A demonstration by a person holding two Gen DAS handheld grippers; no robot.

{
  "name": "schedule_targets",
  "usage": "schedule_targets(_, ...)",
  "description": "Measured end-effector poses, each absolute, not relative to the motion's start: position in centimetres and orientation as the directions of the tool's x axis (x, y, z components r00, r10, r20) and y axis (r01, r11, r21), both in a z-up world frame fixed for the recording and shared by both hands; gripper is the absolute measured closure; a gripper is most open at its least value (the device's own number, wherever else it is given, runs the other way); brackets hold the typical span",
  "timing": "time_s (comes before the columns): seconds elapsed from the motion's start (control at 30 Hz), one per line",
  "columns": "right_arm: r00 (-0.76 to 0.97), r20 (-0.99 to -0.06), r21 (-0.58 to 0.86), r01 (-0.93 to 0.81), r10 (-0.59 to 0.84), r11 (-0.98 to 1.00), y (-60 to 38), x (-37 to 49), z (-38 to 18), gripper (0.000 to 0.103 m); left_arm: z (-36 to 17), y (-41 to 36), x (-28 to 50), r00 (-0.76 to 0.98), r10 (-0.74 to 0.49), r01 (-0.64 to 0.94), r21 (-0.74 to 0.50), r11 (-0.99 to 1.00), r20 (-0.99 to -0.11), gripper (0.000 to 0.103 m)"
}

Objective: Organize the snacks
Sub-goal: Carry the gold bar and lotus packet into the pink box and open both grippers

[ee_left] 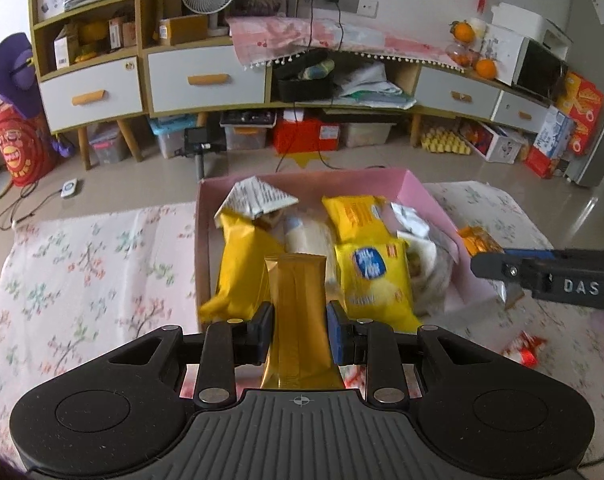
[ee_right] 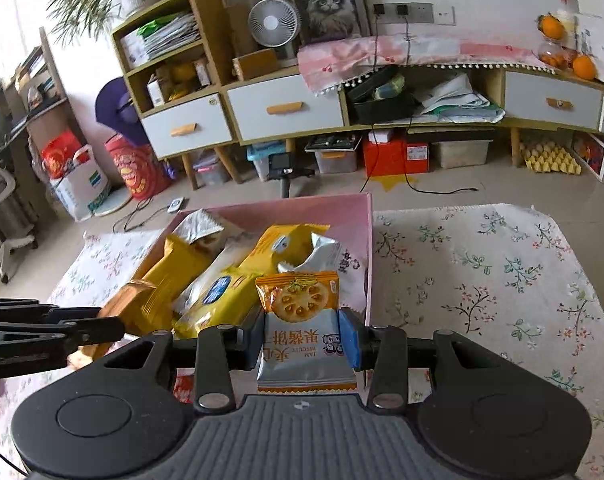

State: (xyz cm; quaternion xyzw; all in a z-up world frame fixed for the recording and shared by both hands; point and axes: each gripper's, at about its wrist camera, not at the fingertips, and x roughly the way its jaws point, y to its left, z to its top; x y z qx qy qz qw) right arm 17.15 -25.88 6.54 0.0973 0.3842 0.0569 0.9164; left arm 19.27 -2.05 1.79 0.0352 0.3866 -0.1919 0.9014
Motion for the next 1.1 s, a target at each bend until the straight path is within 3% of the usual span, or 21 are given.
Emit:
schedule_targets(0.5,0.731,-0.657,0.284,0.014,0.185,0.959,-26.3,18.2,5.0,0.083,1.0,-4.3,21.3,0.684,-0.299,0.379,-0.026,0.925,-0.665,0.076)
schedule_targets(0.6,0.732,-0.655,0.282,0.004,0.189,0.959,-26.1,18.3,4.9,0.078,0.9,-4.7,21.1,0.702,-0.261,0.370,0.025,0.929,-0.662,0.072)
schedule_targets(0.63,0.734,-0.654,0.281,0.008,0.186,0.960,-26.1,18.3,4.8,0.066,0.8,-4.7,21.1,0.699,-0.256,0.369,0.031,0.929,-0.668,0.070)
schedule_targets(0.7,0.735,-0.653,0.286,0.017,0.181,0.958,-26.1,18.1,5.0,0.056,0.7,-4.6,21.0,0.689,-0.260,0.373,0.024,0.928,-0.677,0.063)
schedule_targets(0.77,0.741,-0.646,0.292,0.013,0.187,0.956,-26.3,18.0,5.2,0.056,0.8,-4.4,20.7,0.690,-0.260,0.371,0.022,0.928,-0.675,0.051)
schedule_targets(1.1,0.738,-0.651,0.277,0.012,0.178,0.961,-26.5,17.4,6.3,0.049,1.7,-3.8,19.0,0.675,-0.268,0.381,0.014,0.924,-0.687,0.035)
